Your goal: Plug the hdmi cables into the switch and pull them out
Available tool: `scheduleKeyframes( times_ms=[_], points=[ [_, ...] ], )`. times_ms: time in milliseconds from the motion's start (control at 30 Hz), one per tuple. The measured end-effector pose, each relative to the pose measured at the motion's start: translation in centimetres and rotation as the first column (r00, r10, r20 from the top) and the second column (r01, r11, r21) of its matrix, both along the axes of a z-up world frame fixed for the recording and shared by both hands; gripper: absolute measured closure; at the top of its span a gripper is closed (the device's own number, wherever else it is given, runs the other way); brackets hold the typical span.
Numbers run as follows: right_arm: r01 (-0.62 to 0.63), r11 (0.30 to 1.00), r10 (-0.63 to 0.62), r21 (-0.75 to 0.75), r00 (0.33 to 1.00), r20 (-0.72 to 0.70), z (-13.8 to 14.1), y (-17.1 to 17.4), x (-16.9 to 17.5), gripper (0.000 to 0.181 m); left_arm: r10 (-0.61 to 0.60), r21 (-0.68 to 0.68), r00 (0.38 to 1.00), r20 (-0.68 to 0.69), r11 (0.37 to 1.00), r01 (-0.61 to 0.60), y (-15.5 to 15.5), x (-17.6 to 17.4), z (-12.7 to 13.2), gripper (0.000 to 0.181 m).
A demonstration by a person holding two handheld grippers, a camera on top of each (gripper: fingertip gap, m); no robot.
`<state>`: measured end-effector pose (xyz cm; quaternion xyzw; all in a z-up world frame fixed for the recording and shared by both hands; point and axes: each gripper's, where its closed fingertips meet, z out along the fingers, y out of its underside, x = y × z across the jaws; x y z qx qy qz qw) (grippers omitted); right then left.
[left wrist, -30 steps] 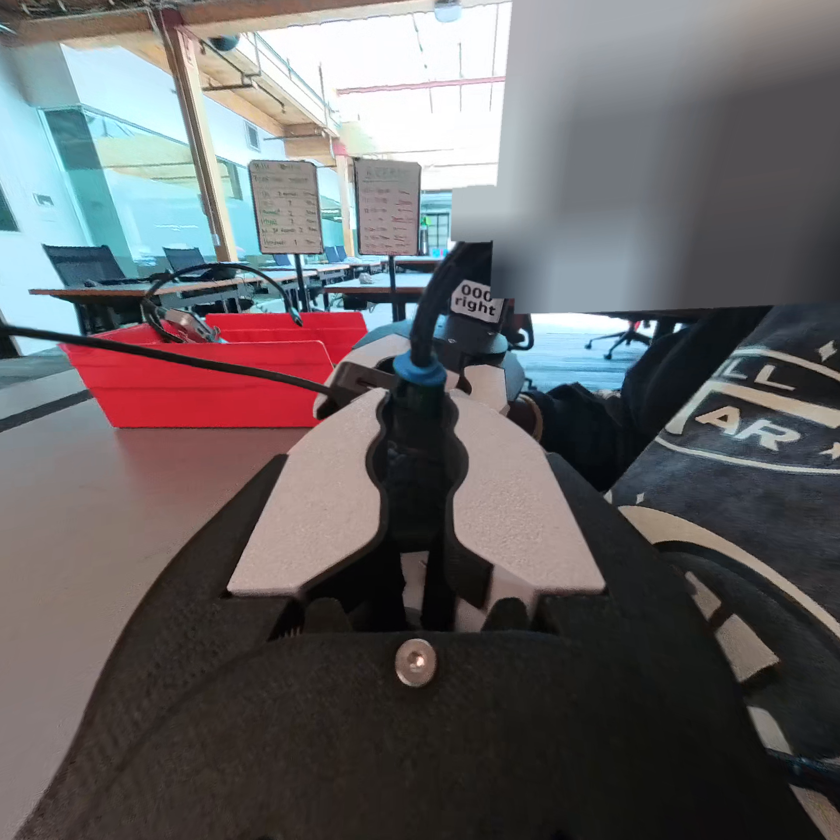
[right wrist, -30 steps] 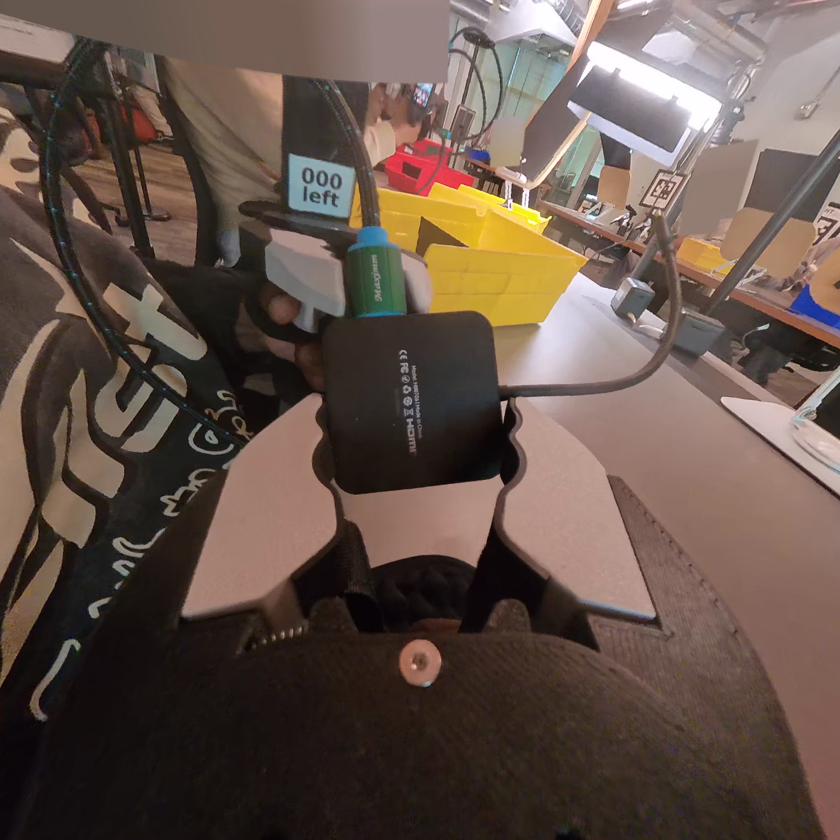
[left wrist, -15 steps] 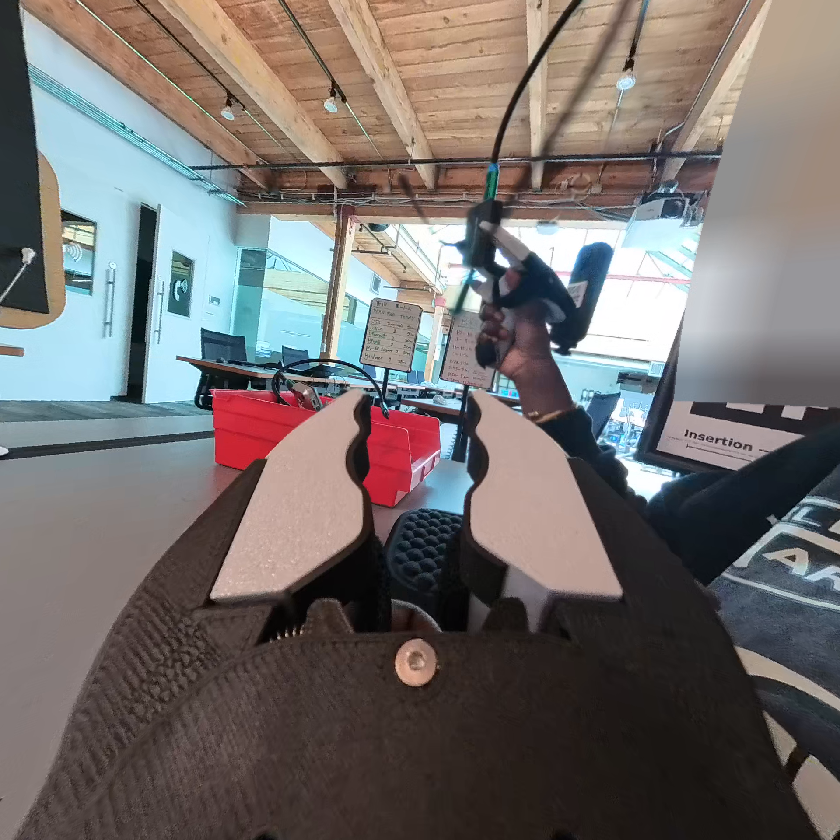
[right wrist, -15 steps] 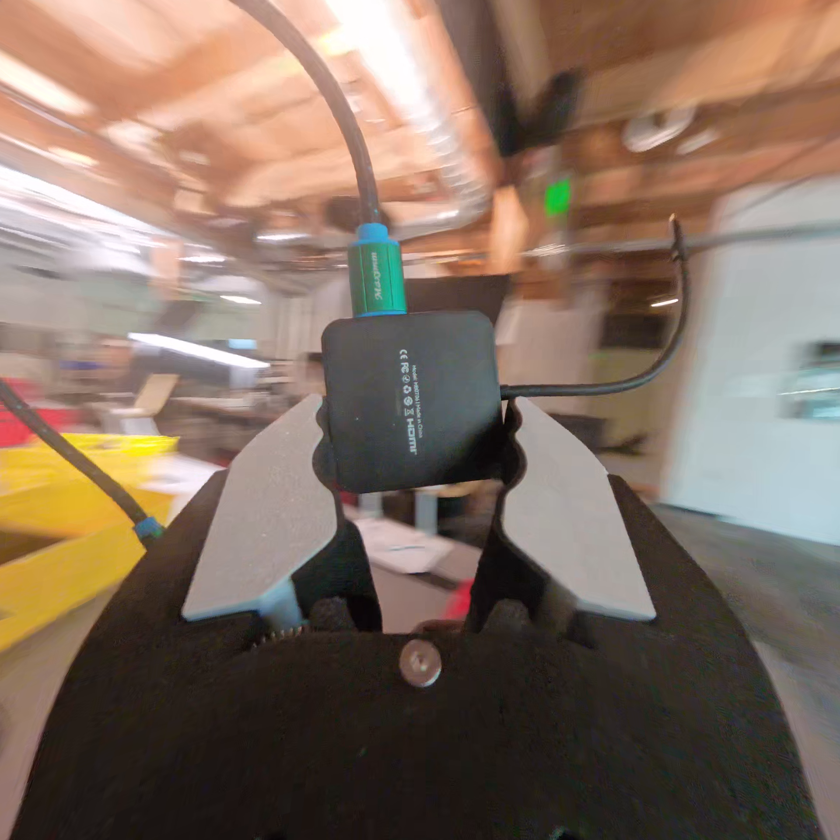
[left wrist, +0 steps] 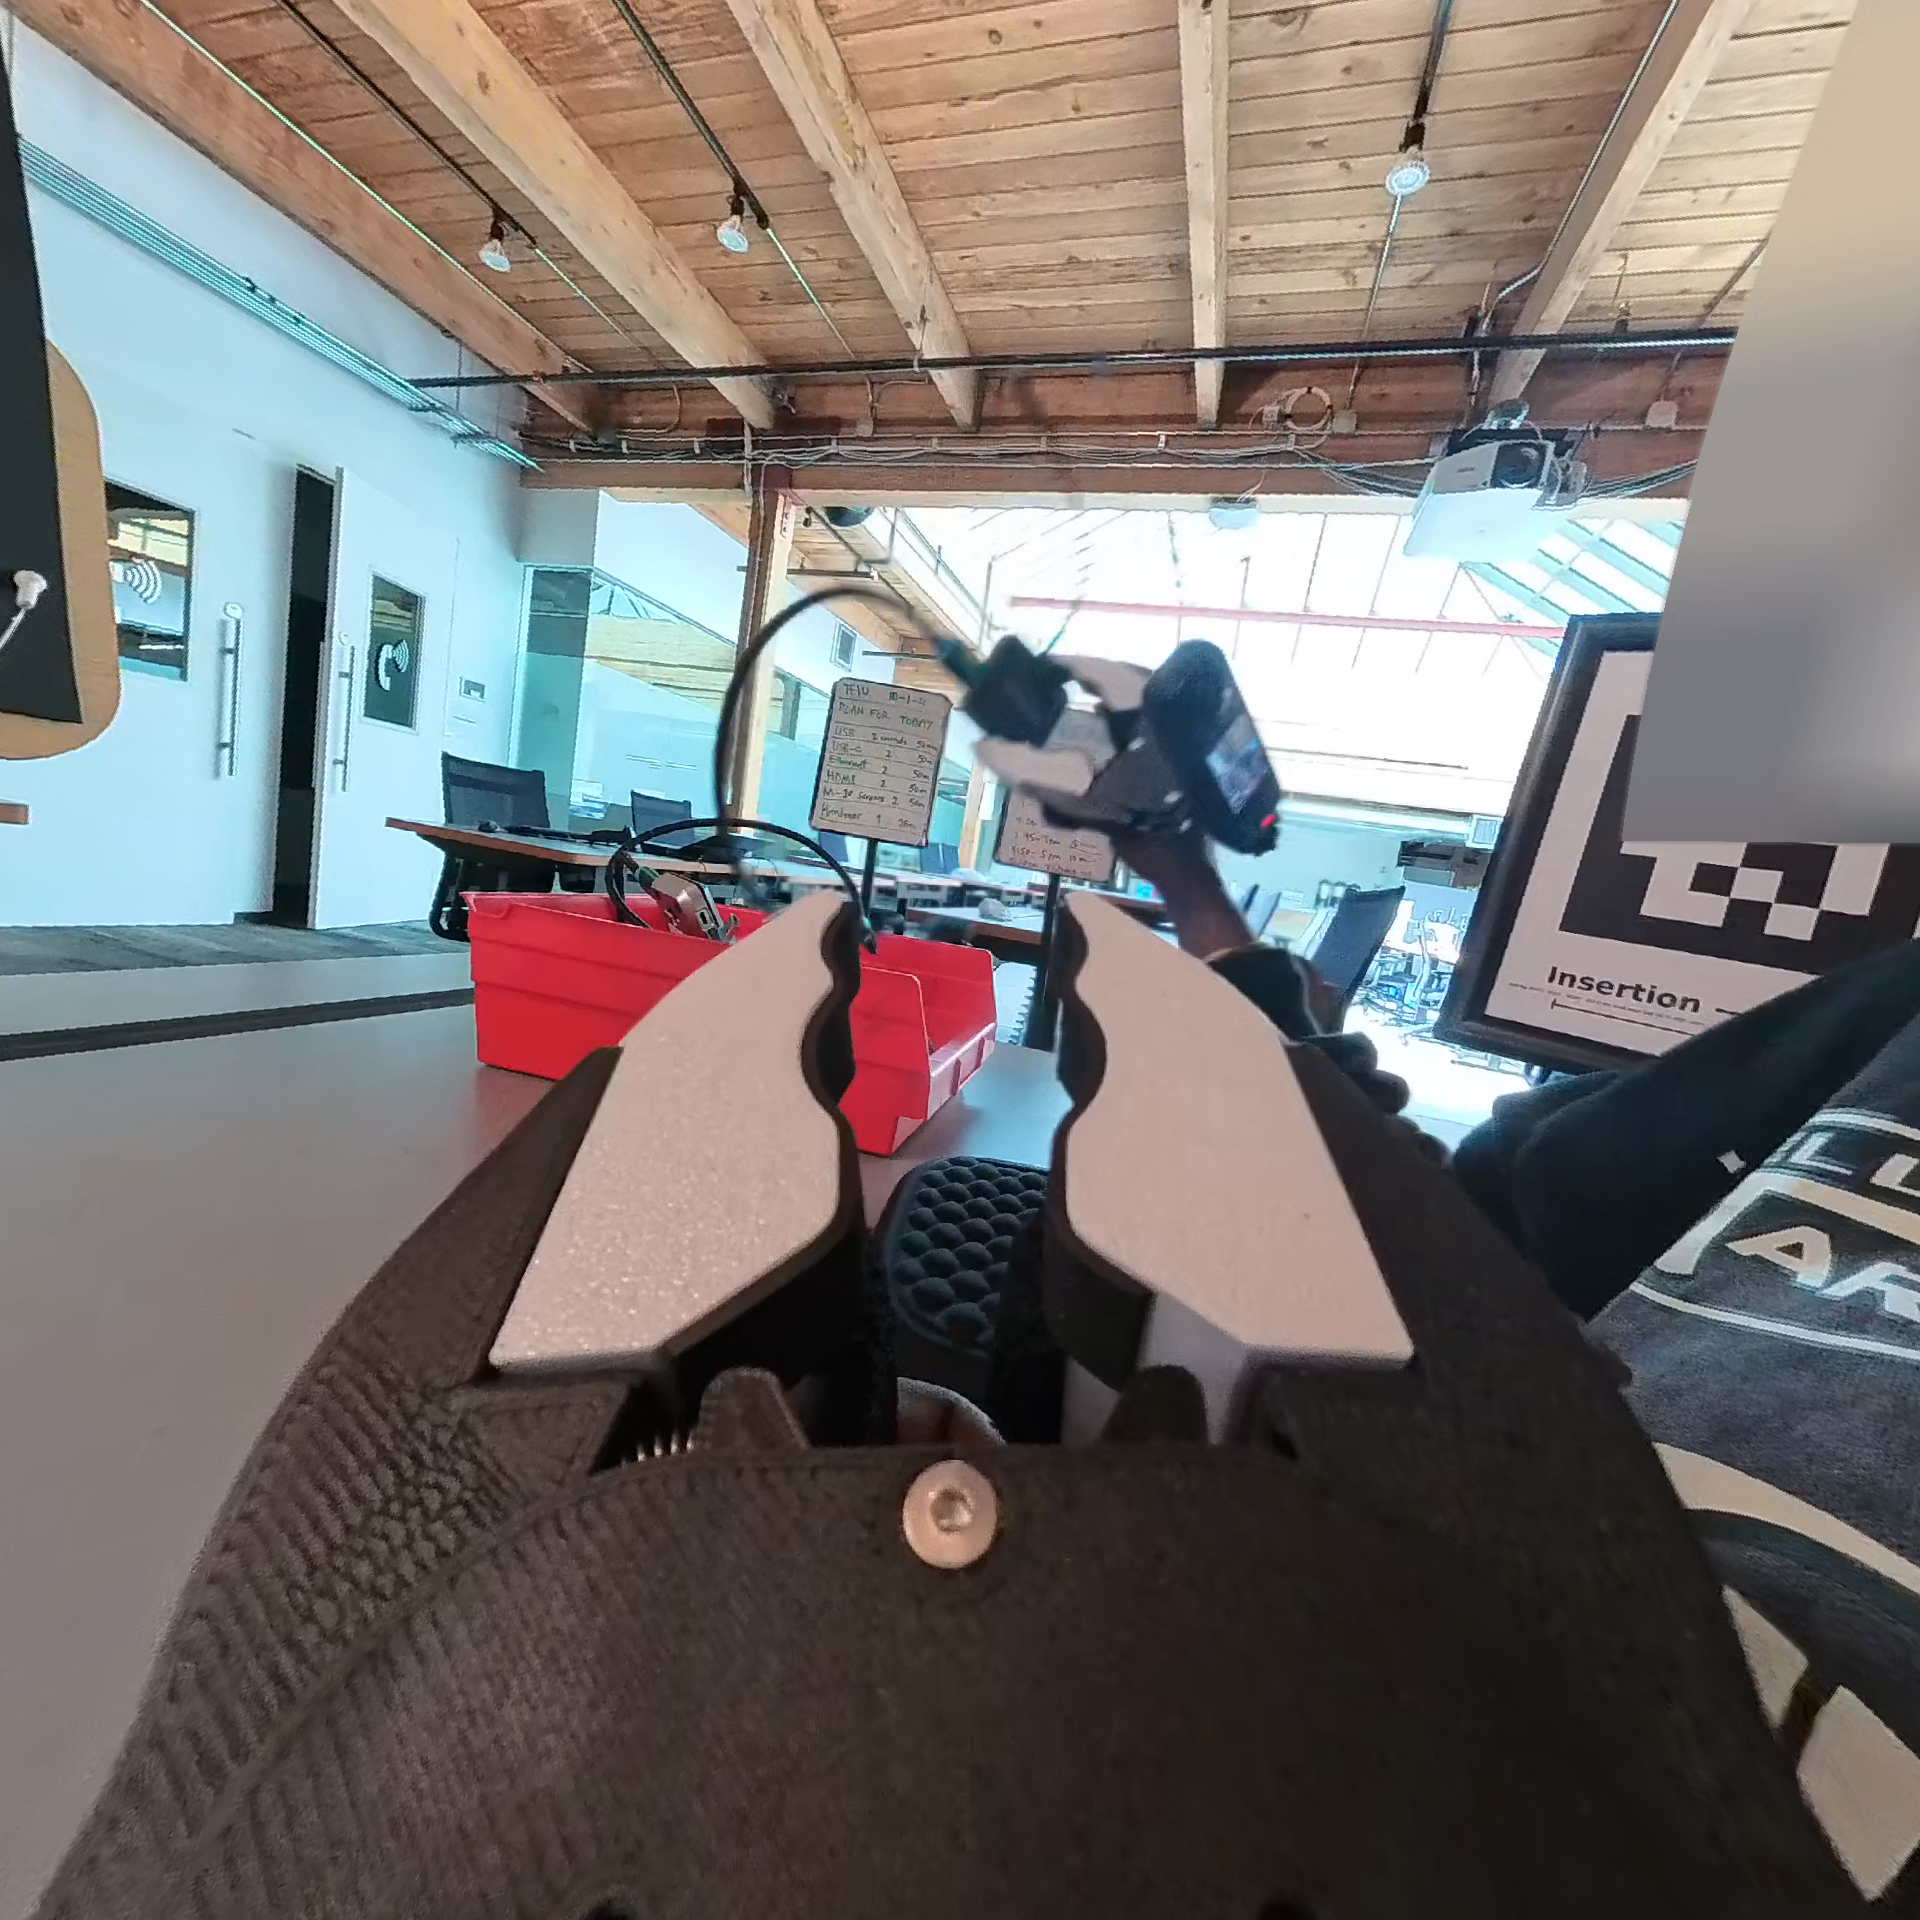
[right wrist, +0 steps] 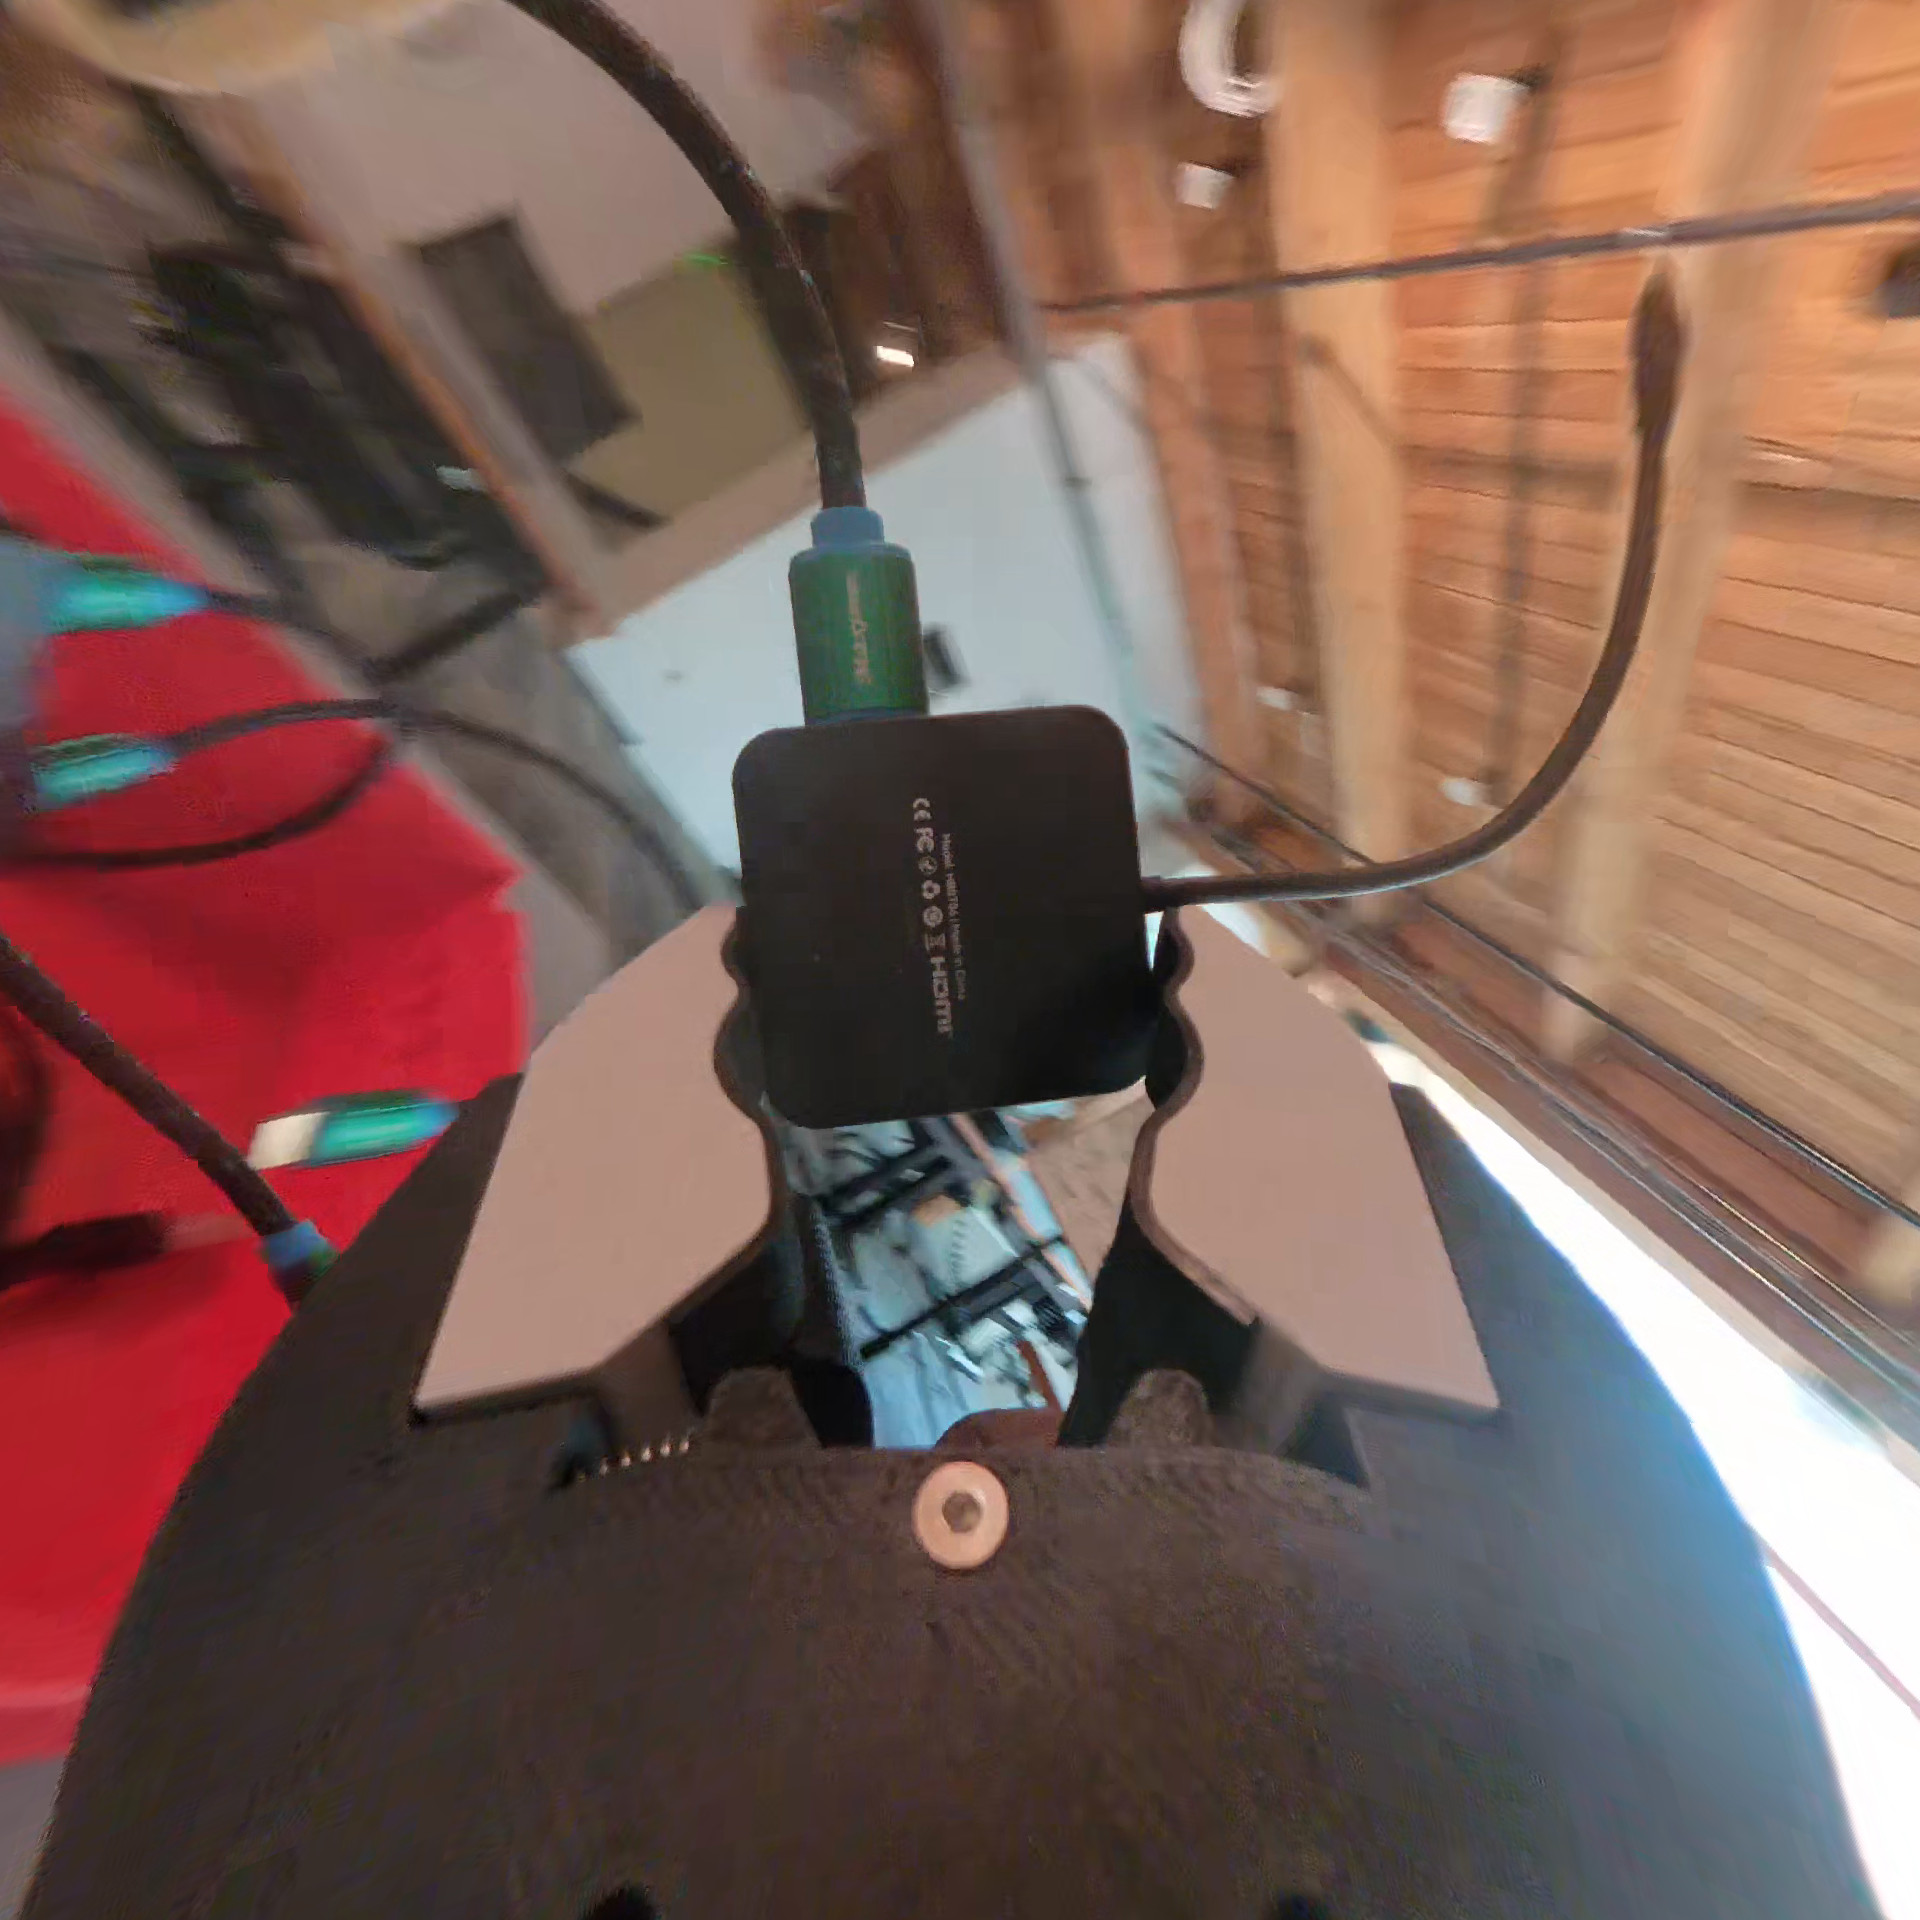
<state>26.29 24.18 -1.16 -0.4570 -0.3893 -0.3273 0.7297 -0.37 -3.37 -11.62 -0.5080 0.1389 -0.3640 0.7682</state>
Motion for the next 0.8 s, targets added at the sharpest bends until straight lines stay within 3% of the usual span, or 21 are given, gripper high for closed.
scheduleKeyframes(
  times_ms=[100,233,333,467,500,533,633,667,800],
  points=[
    [-0.166,0.962,0.162,-0.218,0.986,-0.037,-4.6,2.8,-2.3,0.107,-0.015,-0.010,1.000,0.019,1.000,0.015,0.0,-0.1,0.0,0.147],
    [-0.349,0.775,0.279,-0.527,0.937,-0.211,-9.8,4.0,-4.1,0.107,-0.018,-0.021,0.999,0.041,1.000,0.019,0.1,-0.4,0.0,0.147],
    [-0.334,0.533,0.219,-0.778,0.942,-0.254,-14.9,4.1,-4.5,0.110,-0.020,-0.023,0.999,0.039,1.000,0.021,0.1,-0.3,0.0,0.147],
    [-0.112,0.099,0.041,-0.989,0.993,-0.108,-23.4,2.4,-3.6,0.110,-0.021,-0.024,0.999,0.038,0.999,0.022,0.1,-0.3,0.0,0.148],
    [-0.059,0.016,0.017,-0.998,0.998,-0.059,-24.8,1.8,-3.2,0.126,-0.022,-0.024,0.999,0.040,0.999,0.023,0.1,-0.3,0.0,0.148],
    [-0.070,-0.012,-0.012,-0.997,0.997,-0.070,-25.0,1.7,-3.2,0.118,-0.024,-0.023,0.999,0.041,0.999,0.025,0.1,-0.3,0.0,0.148],
    [-0.224,0.010,-0.042,-0.974,0.974,-0.225,-21.9,1.3,-3.5,0.097,-0.025,-0.020,0.999,0.040,0.999,0.026,0.0,-0.3,0.0,0.148],
    [-0.276,0.050,-0.042,-0.960,0.960,-0.278,-20.4,1.3,-3.4,0.089,-0.026,-0.020,0.999,0.040,0.999,0.026,0.0,-0.3,0.0,0.148],
    [-0.391,0.258,-0.074,-0.883,0.904,-0.422,-15.3,1.5,-0.2,0.089,-0.024,-0.018,0.999,0.038,1.000,0.024,0.0,-0.2,0.0,0.148]
  ],
)
